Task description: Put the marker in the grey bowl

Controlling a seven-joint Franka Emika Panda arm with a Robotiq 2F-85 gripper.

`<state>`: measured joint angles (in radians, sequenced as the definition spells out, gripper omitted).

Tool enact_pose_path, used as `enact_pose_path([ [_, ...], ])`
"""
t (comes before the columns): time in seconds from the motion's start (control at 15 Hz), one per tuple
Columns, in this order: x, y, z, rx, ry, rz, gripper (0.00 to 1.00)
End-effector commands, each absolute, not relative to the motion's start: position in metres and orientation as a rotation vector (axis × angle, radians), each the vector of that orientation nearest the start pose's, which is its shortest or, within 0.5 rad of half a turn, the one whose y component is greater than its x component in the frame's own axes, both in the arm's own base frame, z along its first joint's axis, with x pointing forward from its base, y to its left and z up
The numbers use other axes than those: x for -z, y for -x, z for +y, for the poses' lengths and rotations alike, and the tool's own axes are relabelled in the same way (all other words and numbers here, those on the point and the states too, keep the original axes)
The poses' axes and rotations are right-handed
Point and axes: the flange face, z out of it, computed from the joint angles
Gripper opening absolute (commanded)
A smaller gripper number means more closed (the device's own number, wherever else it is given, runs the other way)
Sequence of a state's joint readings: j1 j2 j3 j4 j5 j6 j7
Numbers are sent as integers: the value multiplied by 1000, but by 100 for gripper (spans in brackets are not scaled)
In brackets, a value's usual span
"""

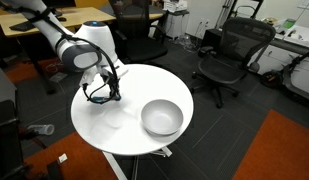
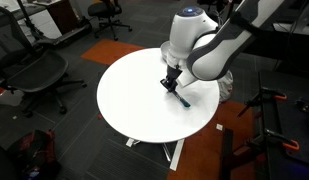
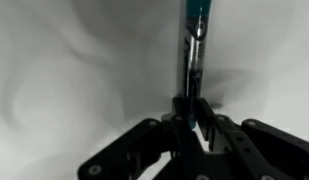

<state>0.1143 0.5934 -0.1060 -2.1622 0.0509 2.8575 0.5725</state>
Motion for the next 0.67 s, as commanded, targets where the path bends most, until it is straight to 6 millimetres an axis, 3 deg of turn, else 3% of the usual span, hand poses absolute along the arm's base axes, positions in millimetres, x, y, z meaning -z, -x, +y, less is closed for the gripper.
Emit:
enact_pose_path([
  [0.0,-138,-570,2,188,2993,908,5],
  [0.33,-185,-584,-4,294,2974,949,5],
  [0.6,-224,-607,-27,386,2975,1007,5],
])
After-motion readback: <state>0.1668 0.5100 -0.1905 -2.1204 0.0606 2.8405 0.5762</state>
